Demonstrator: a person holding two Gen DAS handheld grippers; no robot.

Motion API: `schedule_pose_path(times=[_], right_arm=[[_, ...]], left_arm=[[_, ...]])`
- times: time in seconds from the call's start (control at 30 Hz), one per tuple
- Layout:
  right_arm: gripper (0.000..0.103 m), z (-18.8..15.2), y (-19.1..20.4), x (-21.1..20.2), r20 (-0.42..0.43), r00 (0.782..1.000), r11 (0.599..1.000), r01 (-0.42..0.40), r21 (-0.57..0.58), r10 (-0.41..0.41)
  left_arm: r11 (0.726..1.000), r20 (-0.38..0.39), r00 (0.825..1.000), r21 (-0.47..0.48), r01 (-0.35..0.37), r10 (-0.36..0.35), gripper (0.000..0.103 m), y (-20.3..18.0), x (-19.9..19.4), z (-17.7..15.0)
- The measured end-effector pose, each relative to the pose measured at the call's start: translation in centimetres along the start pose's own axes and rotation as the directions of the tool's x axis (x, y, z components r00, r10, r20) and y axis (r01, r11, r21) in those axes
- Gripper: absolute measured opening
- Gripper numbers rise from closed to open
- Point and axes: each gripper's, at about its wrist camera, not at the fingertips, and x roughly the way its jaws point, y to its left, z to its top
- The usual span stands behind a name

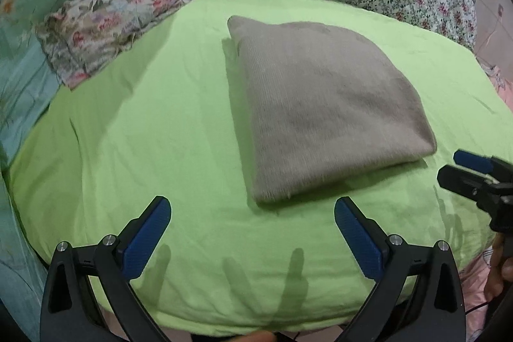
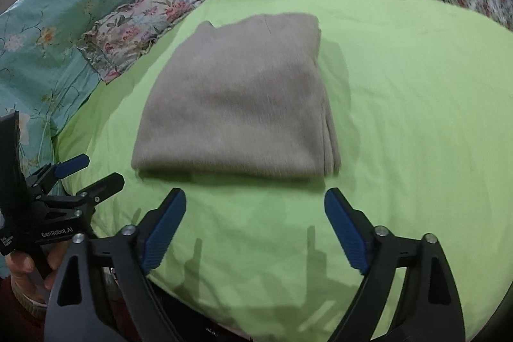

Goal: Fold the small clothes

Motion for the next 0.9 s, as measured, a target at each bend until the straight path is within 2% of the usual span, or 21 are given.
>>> schedule_pose_path(times=[0.13, 0.3, 0.63, 0.9], right_arm=[[0.097, 1.6, 0.1, 0.3, 0.006, 1.0, 1.0, 0.007, -0.023, -0.007], [0.099, 3.0, 0.0, 0.8, 0.007, 1.0, 0.999, 0.008, -0.033, -0.007], [0.102, 4.5, -0.6, 1.7, 0.014, 1.0, 1.0, 0.001, -0.019, -0.001], [0.102, 4.9, -0.4, 1.9, 0.014, 1.0, 1.0, 0.002, -0.026, -0.002]], left_arm=[[1.0, 0.015, 1.0, 0.01, -0.017, 0.017, 0.102, 0.2, 0.0, 1.5], [1.0, 0.011, 1.0, 0.013, -0.004, 0.004, 0.102, -0.1, 0.6, 3.0], [1.0, 0.004, 1.0, 0.023, -0.021, 0.021, 0.102, -1.6, 1.4, 3.3], [0.999, -0.009, 0.999, 0.001, -0.054, 0.054, 0.102, -1.0, 1.8, 3.9]])
